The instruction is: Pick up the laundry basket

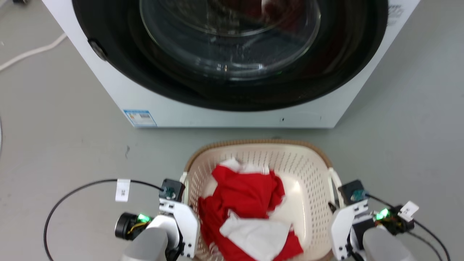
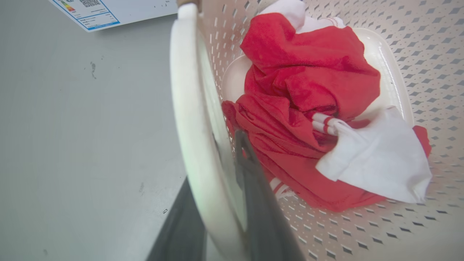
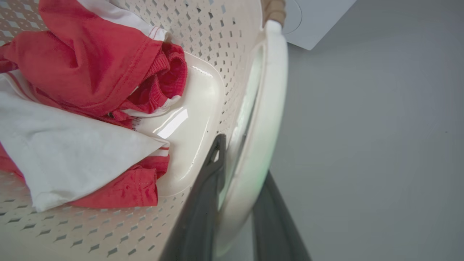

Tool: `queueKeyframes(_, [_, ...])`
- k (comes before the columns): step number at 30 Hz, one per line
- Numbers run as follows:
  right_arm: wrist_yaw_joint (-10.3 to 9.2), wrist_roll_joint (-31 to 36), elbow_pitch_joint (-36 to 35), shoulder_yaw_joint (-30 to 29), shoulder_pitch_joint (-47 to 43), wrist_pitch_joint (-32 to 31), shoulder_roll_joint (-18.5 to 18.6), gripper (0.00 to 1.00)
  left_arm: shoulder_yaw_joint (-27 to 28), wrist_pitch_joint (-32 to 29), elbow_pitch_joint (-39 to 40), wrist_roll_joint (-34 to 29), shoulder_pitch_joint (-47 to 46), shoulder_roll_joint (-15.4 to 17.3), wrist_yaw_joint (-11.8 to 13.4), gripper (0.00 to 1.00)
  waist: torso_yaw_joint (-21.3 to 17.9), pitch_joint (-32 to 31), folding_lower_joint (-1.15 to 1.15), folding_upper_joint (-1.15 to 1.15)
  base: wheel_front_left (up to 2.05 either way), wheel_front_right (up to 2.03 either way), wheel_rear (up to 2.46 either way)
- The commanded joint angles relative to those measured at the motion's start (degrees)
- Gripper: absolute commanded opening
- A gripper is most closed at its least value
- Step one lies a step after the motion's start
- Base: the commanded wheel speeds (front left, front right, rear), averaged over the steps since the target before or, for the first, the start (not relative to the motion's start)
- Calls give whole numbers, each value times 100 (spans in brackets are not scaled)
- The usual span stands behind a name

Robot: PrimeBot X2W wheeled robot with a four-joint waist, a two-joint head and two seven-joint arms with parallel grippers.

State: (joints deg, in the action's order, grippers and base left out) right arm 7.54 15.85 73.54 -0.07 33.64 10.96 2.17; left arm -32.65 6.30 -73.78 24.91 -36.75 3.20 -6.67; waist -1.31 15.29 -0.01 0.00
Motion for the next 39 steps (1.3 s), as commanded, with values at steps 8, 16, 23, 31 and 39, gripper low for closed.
queueKeyframes(8, [-7,-962,42,1161,-649,-532,129,0,-125,-462,6,144,462,223,-65,0,-19,-1239,1,0,0,0,0])
queueKeyframes(16, [-6,-1658,-27,2095,-821,-1024,128,0,-332,-981,25,401,668,273,-73,0,-39,-1728,1,0,0,0,0])
queueKeyframes(23, [-5,-2109,-98,2557,-836,-1436,119,0,-545,-1349,212,671,721,311,-74,0,-33,-1918,1,0,0,0,0])
queueKeyframes(31, [2,-2514,-106,2980,-769,-1659,104,0,-830,-1517,391,990,711,400,-75,0,-42,-2031,1,0,0,0,0])
queueKeyframes(39, [2,-2641,-48,3155,-694,-1565,104,0,-1048,-1430,373,1189,628,462,-77,0,-71,-2031,1,0,0,0,0])
